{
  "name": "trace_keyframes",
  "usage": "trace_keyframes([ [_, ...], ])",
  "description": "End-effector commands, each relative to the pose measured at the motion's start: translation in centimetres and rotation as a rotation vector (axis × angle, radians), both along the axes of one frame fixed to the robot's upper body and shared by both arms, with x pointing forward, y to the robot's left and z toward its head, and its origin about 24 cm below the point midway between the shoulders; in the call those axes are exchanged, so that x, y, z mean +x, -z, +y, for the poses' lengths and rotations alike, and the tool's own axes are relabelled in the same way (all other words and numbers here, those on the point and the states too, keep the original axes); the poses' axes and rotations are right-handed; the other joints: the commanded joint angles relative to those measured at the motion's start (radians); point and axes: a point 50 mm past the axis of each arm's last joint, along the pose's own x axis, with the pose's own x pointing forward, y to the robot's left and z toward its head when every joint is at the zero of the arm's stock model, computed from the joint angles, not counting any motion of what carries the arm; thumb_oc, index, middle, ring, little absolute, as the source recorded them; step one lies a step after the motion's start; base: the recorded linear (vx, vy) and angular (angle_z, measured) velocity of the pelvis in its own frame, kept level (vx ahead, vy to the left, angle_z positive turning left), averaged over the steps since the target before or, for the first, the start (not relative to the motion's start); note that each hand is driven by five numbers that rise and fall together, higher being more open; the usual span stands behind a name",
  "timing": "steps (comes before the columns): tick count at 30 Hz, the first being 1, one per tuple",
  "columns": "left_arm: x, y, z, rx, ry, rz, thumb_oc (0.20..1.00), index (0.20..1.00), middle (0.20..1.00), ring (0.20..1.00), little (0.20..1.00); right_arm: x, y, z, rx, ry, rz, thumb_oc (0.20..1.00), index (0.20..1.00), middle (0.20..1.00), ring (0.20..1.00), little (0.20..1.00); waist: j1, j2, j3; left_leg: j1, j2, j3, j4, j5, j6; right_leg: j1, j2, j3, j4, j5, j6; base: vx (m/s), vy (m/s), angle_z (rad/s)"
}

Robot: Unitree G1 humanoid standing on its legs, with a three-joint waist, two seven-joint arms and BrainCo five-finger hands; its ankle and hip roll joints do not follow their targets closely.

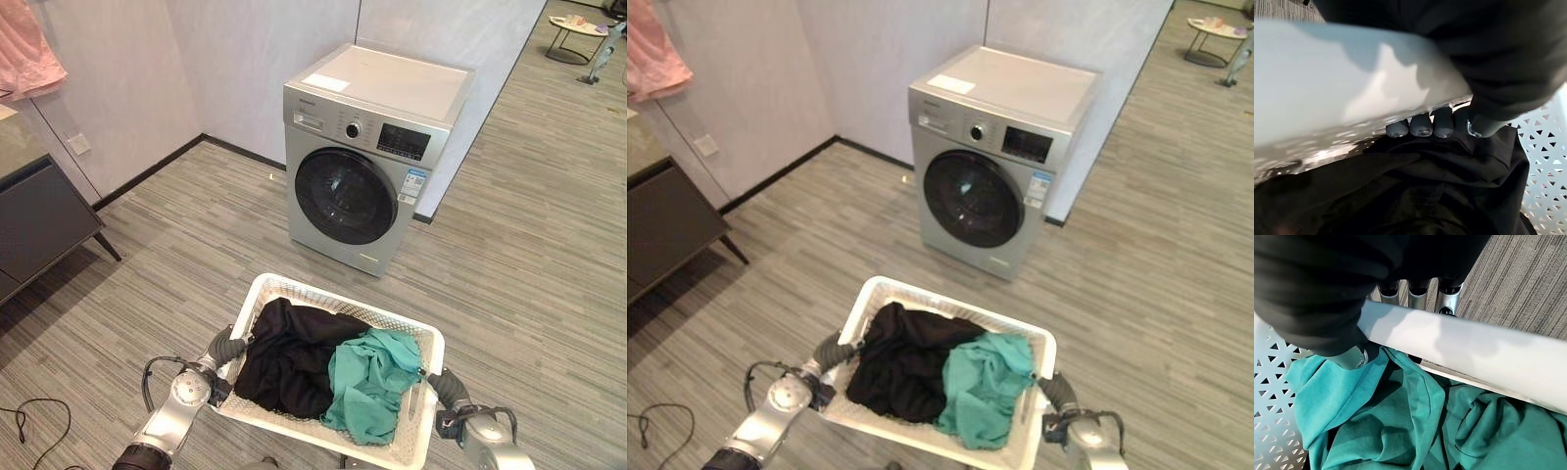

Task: Grab the laundry basket,head to the washer,open it,put in the laundry and shut it.

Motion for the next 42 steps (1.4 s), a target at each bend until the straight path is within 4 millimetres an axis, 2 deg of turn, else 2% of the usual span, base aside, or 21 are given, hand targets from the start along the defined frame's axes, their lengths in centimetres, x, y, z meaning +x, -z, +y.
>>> trace_keyframes([
  [1, -4.0, 3.5, 0.3, -0.116, -0.176, 0.094, 0.200, 0.200, 0.200, 0.200, 0.200, 1.8, 0.9, -2.3, -0.213, -0.047, 0.059, 0.200, 0.200, 0.200, 0.200, 0.200, 0.044, 0.051, -0.045, -0.102, 0.048, 0.046, 0.040, -0.031, -0.014, 0.020, -0.206, -0.086, 0.050, -0.088, 0.133, 0.06, -0.019, -0.09],
  [6, -4.3, 3.6, 0.6, -0.108, -0.188, 0.104, 0.200, 0.200, 0.200, 0.200, 0.200, 1.5, 1.0, -2.2, -0.217, -0.048, 0.061, 0.200, 0.200, 0.200, 0.200, 0.200, 0.045, 0.053, -0.048, -0.077, 0.053, 0.046, 0.030, -0.029, -0.016, 0.042, -0.205, -0.094, 0.048, -0.088, 0.132, 0.04, -0.026, -0.19],
  [10, -4.3, 3.4, 0.9, -0.107, -0.199, 0.093, 0.200, 0.200, 0.200, 0.200, 0.200, 2.0, 0.2, -2.2, -0.215, -0.040, 0.016, 0.200, 0.200, 0.200, 0.200, 0.200, 0.040, 0.056, -0.048, -0.067, 0.053, 0.046, 0.028, -0.032, -0.014, 0.038, -0.202, -0.084, 0.053, -0.090, 0.131, 0.03, -0.012, 0.08],
  [13, -3.0, 2.2, 1.6, -0.079, -0.207, 0.030, 0.200, 0.200, 0.200, 0.200, 0.200, 3.3, -1.9, -2.8, -0.244, -0.032, -0.086, 0.200, 0.200, 0.200, 0.200, 0.200, 0.023, 0.058, -0.040, -0.067, 0.067, 0.051, 0.032, -0.028, -0.026, 0.030, -0.194, -0.080, 0.079, -0.108, 0.124, 0.06, -0.063, 0.05],
  [18, -1.4, 0.5, 2.4, -0.059, -0.233, -0.056, 0.200, 0.200, 0.200, 0.200, 0.200, 4.3, -4.1, -3.1, -0.270, -0.044, -0.184, 0.200, 0.200, 0.200, 0.200, 0.200, 0.011, 0.056, -0.023, -0.077, 0.095, 0.043, 0.053, -0.024, -0.040, 0.015, -0.168, -0.070, 0.122, -0.145, 0.107, 0.05, -0.115, 0.03],
  [19, -0.7, -0.4, 2.9, -0.052, -0.252, -0.103, 0.200, 0.200, 0.200, 0.200, 0.200, 4.6, -5.2, -3.3, -0.292, -0.046, -0.235, 0.200, 0.200, 0.200, 0.200, 0.200, 0.006, 0.048, -0.008, -0.108, 0.116, 0.031, 0.109, -0.023, -0.057, 0.010, -0.150, -0.067, 0.142, -0.170, 0.089, 0.03, -0.182, 0.11],
  [20, -0.7, -0.4, 2.9, -0.052, -0.251, -0.103, 0.200, 0.200, 0.200, 0.200, 0.200, 4.6, -5.2, -3.3, -0.292, -0.046, -0.235, 0.200, 0.200, 0.200, 0.200, 0.200, 0.005, 0.049, -0.008, -0.113, 0.118, 0.028, 0.117, -0.026, -0.058, 0.008, -0.149, -0.069, 0.145, -0.172, 0.088, 0.11, -0.294, 0.16],
  [21, -0.5, -1.1, 3.1, -0.059, -0.266, -0.143, 0.200, 0.200, 0.200, 0.200, 0.200, 4.4, -5.8, -3.5, -0.312, -0.048, -0.263, 0.200, 0.200, 0.200, 0.200, 0.200, -0.001, 0.038, 0.003, -0.151, 0.144, 0.021, 0.224, -0.024, -0.073, 0.028, -0.116, -0.069, 0.148, -0.208, 0.056, 0.14, -0.244, 0.14],
  [23, -0.6, -1.7, 3.7, -0.069, -0.295, -0.175, 0.200, 0.200, 0.200, 0.200, 0.200, 4.4, -6.4, -3.4, -0.330, -0.070, -0.293, 0.200, 0.200, 0.200, 0.200, 0.200, 0.010, 0.030, 0.031, -0.220, 0.164, -0.020, 0.417, 0.045, -0.074, 0.066, -0.076, -0.066, 0.143, -0.230, 0.025, 0.11, -0.238, 0.20],
  [24, -0.6, -1.7, 3.7, -0.069, -0.295, -0.176, 0.200, 0.200, 0.200, 0.200, 0.200, 4.4, -6.5, -3.4, -0.330, -0.070, -0.293, 0.200, 0.200, 0.200, 0.200, 0.200, 0.008, 0.029, 0.030, -0.228, 0.163, -0.024, 0.421, 0.050, -0.073, 0.063, -0.077, -0.068, 0.141, -0.225, 0.024, 0.04, -0.156, 0.13],
  [25, -0.6, -2.2, 4.1, -0.061, -0.308, -0.198, 0.200, 0.200, 0.200, 0.200, 0.200, 4.6, -6.9, -3.4, -0.343, -0.084, -0.311, 0.200, 0.200, 0.200, 0.200, 0.200, 0.019, 0.020, 0.050, -0.274, 0.148, -0.063, 0.534, 0.078, -0.066, 0.072, -0.066, -0.061, 0.140, -0.228, 0.010, 0.04, -0.132, -0.03],
  [27, -0.4, -2.6, 4.2, -0.063, -0.319, -0.223, 0.200, 0.200, 0.200, 0.200, 0.200, 4.8, -7.4, -3.0, -0.345, -0.102, -0.335, 0.200, 0.200, 0.200, 0.200, 0.200, 0.033, -0.001, 0.068, -0.348, 0.121, -0.096, 0.621, 0.101, -0.057, 0.089, -0.059, -0.061, 0.131, -0.238, 0.002, 0.12, -0.131, -0.21],
  [29, -0.3, -2.8, 4.2, -0.062, -0.322, -0.236, 0.200, 0.200, 0.200, 0.200, 0.200, 4.8, -7.4, -2.9, -0.344, -0.102, -0.338, 0.200, 0.200, 0.200, 0.200, 0.200, 0.036, -0.005, 0.070, -0.388, 0.116, -0.105, 0.617, 0.092, -0.055, 0.096, -0.056, -0.066, 0.128, -0.248, 0.002, 0.16, -0.007, -0.04],
  [31, -0.1, -3.4, 4.1, -0.061, -0.315, -0.265, 0.200, 0.200, 0.200, 0.200, 0.200, 4.9, -7.5, -2.6, -0.325, -0.101, -0.352, 0.200, 0.200, 0.200, 0.200, 0.200, 0.043, -0.015, 0.068, -0.430, 0.167, -0.069, 0.408, 0.073, -0.058, 0.120, -0.048, -0.074, 0.118, -0.275, 0.022, 0.30, 0.121, 0.10],
  [32, 0.0, -3.5, 4.1, -0.062, -0.315, -0.271, 0.200, 0.200, 0.200, 0.200, 0.200, 5.0, -7.6, -2.4, -0.318, -0.096, -0.364, 0.200, 0.200, 0.200, 0.200, 0.200, 0.052, -0.014, 0.068, -0.438, 0.191, -0.062, 0.317, 0.108, -0.066, 0.130, -0.045, -0.073, 0.117, -0.283, 0.029, 0.34, 0.210, 0.26],
  [33, 0.3, -3.7, 4.3, -0.047, -0.324, -0.284, 0.200, 0.200, 0.200, 0.200, 0.200, 5.5, -7.7, -1.9, -0.297, -0.084, -0.385, 0.200, 0.200, 0.200, 0.200, 0.200, 0.077, -0.013, 0.076, -0.452, 0.207, -0.078, 0.183, 0.172, -0.083, 0.144, -0.037, -0.065, 0.118, -0.303, 0.036, 0.25, 0.149, 0.26],
  [36, 0.7, -4.2, 4.4, -0.029, -0.317, -0.305, 0.200, 0.200, 0.200, 0.200, 0.200, 5.9, -8.0, -1.1, -0.268, -0.077, -0.415, 0.200, 0.200, 0.200, 0.200, 0.200, 0.088, -0.014, 0.073, -0.450, 0.207, -0.094, 0.134, 0.190, -0.095, 0.162, -0.041, -0.060, 0.126, -0.319, 0.047, 0.22, 0.181, 0.06],
  [39, 0.9, -4.4, 4.4, -0.009, -0.295, -0.314, 0.200, 0.200, 0.200, 0.200, 0.200, 5.8, -7.8, -0.6, -0.238, -0.066, -0.422, 0.200, 0.200, 0.200, 0.200, 0.200, 0.093, -0.020, 0.051, -0.475, 0.170, -0.089, 0.220, 0.156, -0.088, 0.194, -0.083, -0.055, 0.152, -0.331, 0.068, 0.29, 0.353, -0.49],
  [40, 1.0, -4.8, 4.8, 0.019, -0.290, -0.321, 0.200, 0.200, 0.200, 0.200, 0.200, 6.0, -7.5, 0.1, -0.219, -0.059, -0.421, 0.200, 0.200, 0.200, 0.200, 0.200, 0.103, -0.029, 0.035, -0.455, 0.138, -0.067, 0.272, 0.090, -0.054, 0.173, -0.128, -0.036, 0.230, -0.316, 0.091, 0.44, 0.651, -0.40],
  [41, 1.0, -5.2, 5.5, 0.057, -0.288, -0.329, 0.200, 0.200, 0.200, 0.200, 0.200, 6.0, -7.2, 0.3, -0.209, -0.048, -0.414, 0.200, 0.200, 0.200, 0.200, 0.200, 0.095, -0.031, 0.028, -0.409, 0.095, -0.044, 0.290, 0.033, -0.008, 0.122, -0.175, -0.009, 0.375, -0.244, 0.109, 0.35, 0.551, -0.50],
  [42, 1.0, -5.2, 5.5, 0.057, -0.288, -0.330, 0.200, 0.200, 0.200, 0.200, 0.200, 6.0, -7.3, 0.4, -0.209, -0.048, -0.414, 0.200, 0.200, 0.200, 0.200, 0.200, 0.098, -0.032, 0.026, -0.411, 0.094, -0.041, 0.287, 0.039, -0.006, 0.116, -0.176, -0.005, 0.376, -0.241, 0.110, 0.27, 0.427, -0.64],
])
